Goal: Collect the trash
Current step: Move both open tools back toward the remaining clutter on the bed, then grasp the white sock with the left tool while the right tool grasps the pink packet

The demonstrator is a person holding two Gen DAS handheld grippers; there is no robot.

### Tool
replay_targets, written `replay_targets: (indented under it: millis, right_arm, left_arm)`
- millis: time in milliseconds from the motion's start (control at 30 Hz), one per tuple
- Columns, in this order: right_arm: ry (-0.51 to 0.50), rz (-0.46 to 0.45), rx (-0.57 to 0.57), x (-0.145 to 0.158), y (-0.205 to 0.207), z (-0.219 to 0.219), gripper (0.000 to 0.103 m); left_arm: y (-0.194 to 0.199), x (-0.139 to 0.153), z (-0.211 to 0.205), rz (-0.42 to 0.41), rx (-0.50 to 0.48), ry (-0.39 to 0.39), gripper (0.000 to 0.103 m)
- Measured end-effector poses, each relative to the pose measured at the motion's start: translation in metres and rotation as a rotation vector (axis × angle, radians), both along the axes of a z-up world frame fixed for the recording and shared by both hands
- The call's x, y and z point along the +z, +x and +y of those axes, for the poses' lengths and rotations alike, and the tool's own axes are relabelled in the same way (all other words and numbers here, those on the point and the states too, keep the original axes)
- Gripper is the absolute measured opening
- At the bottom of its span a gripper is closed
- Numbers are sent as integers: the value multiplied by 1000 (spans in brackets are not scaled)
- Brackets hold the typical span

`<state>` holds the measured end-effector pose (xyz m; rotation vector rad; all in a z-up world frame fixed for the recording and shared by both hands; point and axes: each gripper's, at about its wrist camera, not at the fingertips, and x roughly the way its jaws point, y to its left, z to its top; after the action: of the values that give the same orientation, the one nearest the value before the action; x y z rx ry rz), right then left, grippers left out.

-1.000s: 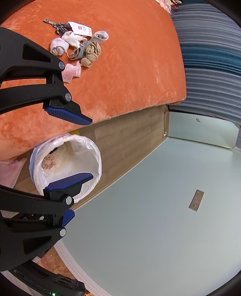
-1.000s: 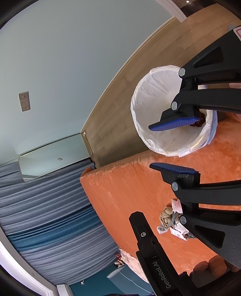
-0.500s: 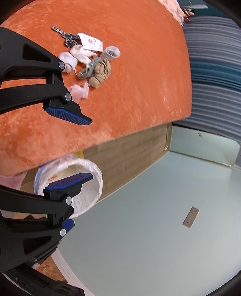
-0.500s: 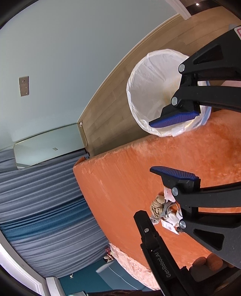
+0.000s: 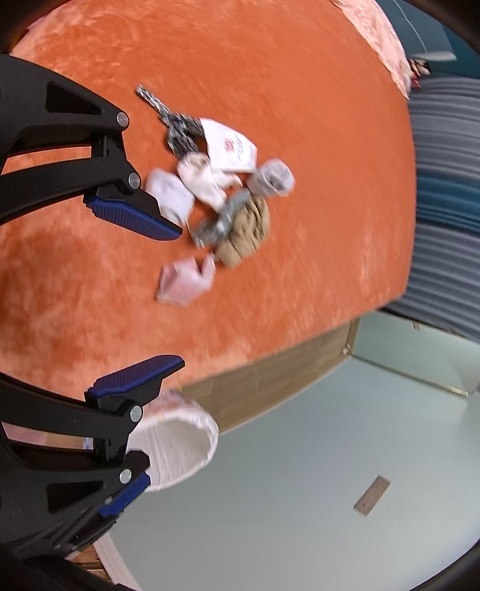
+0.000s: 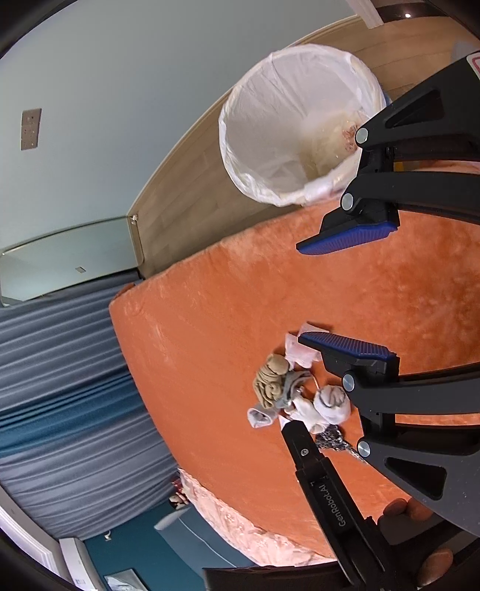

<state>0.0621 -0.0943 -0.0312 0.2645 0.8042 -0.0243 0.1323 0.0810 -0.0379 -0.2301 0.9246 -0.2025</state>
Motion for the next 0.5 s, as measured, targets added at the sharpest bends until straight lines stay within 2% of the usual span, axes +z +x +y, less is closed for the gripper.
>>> replay_targets:
  millis: [233, 500]
  right_arm:
    - [9, 60, 35, -30, 18, 29, 43]
    - [18, 129, 56, -64, 47, 52, 43]
  left_arm:
    - [8, -40, 43, 86, 63, 5, 61]
    - [24, -81, 64, 174, 97, 1, 61]
